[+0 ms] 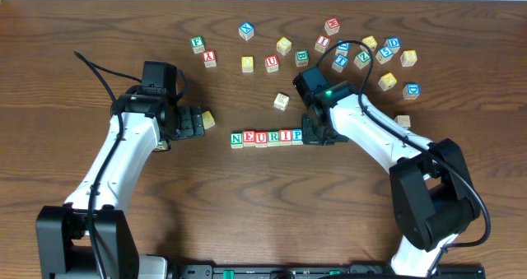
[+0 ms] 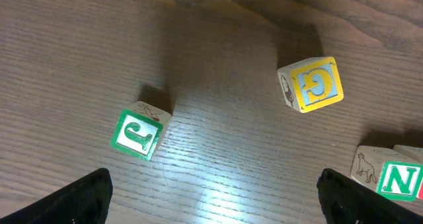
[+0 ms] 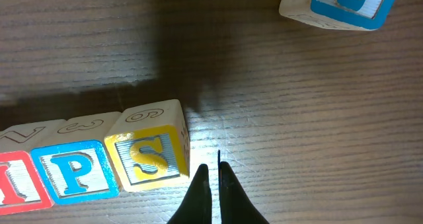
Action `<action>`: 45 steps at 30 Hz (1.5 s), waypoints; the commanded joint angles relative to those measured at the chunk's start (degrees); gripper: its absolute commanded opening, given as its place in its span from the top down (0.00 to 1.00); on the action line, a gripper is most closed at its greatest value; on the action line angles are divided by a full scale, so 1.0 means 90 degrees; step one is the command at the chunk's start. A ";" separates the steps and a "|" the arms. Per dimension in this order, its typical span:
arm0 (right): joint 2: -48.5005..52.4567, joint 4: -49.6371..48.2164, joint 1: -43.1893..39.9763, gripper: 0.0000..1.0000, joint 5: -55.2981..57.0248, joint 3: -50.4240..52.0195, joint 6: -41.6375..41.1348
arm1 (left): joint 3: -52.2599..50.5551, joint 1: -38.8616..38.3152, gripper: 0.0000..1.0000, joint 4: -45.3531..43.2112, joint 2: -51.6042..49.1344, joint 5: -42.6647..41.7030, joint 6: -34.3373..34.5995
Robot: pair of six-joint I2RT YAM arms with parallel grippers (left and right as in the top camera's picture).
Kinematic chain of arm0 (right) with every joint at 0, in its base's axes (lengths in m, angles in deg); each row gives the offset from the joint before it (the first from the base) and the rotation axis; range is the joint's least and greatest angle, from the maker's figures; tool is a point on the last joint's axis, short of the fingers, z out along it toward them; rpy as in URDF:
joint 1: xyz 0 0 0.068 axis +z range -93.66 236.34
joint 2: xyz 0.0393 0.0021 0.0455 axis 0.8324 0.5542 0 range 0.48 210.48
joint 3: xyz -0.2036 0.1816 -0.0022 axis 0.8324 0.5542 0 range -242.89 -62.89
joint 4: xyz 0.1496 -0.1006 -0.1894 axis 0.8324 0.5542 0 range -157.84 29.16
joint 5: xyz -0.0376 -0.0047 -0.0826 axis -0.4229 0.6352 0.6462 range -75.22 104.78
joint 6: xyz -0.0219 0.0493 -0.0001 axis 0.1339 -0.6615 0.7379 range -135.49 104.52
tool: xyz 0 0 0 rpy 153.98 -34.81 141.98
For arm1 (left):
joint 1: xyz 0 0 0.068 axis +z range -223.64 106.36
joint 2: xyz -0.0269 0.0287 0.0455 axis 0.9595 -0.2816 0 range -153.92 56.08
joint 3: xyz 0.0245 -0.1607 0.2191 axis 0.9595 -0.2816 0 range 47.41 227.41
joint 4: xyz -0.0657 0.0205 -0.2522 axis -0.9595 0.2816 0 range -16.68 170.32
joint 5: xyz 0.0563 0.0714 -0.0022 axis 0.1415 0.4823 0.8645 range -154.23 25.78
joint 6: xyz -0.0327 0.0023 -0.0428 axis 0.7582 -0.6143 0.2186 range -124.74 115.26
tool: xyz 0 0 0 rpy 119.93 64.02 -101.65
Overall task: Spell out NEURIPS
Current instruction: 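Lower the right gripper beside the yellow S block at the row's right end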
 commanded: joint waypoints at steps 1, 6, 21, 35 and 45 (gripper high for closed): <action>-0.0124 -0.0015 -0.0027 0.99 0.0010 0.0053 -0.0073 | 0.0121 0.0015 0.02 0.0024 0.0070 -0.0015 0.0015; -0.0124 -0.0046 -0.0027 0.99 0.0007 0.0053 -0.0075 | 0.0121 0.0015 0.02 0.0024 0.0070 -0.0015 0.0015; -0.0124 -0.0102 -0.0024 0.99 -0.0112 0.0053 -0.0070 | 0.0121 0.0015 0.02 0.0024 0.0070 -0.0015 0.0015; -0.0124 -0.0136 -0.0019 0.99 -0.0182 0.0053 -0.0068 | 0.0121 0.0015 0.02 0.0024 0.0070 -0.0015 0.0015; -0.0124 -0.0187 -0.0019 0.99 -0.0277 0.0053 -0.0046 | 0.0121 0.0015 0.02 0.0024 0.0070 -0.0015 0.0015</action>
